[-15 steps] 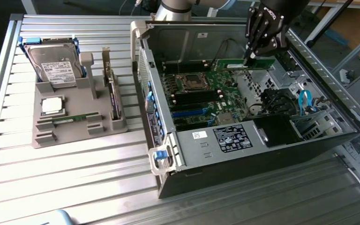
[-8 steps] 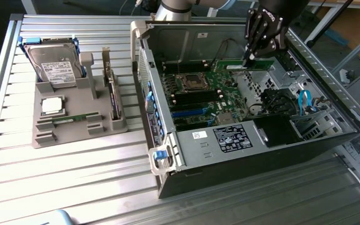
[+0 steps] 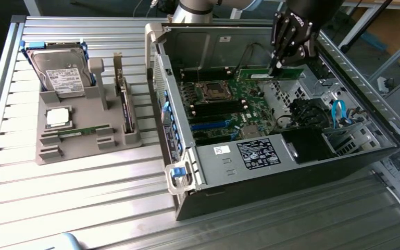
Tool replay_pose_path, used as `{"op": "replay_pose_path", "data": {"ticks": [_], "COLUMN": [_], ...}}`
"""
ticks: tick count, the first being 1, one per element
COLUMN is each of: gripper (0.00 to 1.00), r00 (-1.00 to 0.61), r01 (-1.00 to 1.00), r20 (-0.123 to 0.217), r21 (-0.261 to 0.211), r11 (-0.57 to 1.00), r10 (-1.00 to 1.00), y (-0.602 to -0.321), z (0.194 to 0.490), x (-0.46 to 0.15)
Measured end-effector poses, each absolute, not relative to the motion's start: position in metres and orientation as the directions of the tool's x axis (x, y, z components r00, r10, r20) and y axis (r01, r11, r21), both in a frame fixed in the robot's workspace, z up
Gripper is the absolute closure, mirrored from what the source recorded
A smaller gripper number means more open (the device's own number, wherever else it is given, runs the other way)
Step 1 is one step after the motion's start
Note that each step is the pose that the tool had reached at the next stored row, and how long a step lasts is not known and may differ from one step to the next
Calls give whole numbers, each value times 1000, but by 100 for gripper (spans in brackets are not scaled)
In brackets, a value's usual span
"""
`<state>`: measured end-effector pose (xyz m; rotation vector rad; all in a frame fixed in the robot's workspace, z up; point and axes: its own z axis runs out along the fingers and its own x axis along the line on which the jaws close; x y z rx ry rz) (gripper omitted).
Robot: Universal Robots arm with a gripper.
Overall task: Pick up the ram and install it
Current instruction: 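Insert the ram into the slot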
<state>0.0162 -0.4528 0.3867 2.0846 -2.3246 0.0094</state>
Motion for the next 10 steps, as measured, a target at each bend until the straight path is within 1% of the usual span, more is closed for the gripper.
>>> {"op": "replay_pose_path", "data": {"ticks": [10], "gripper": [86], "r00": [-108], "r01": [-994], "r20": [18], "r21": [8], "r11": [109], "r10": [-994], "y": [-453], "z": [381], "x": [16]}}
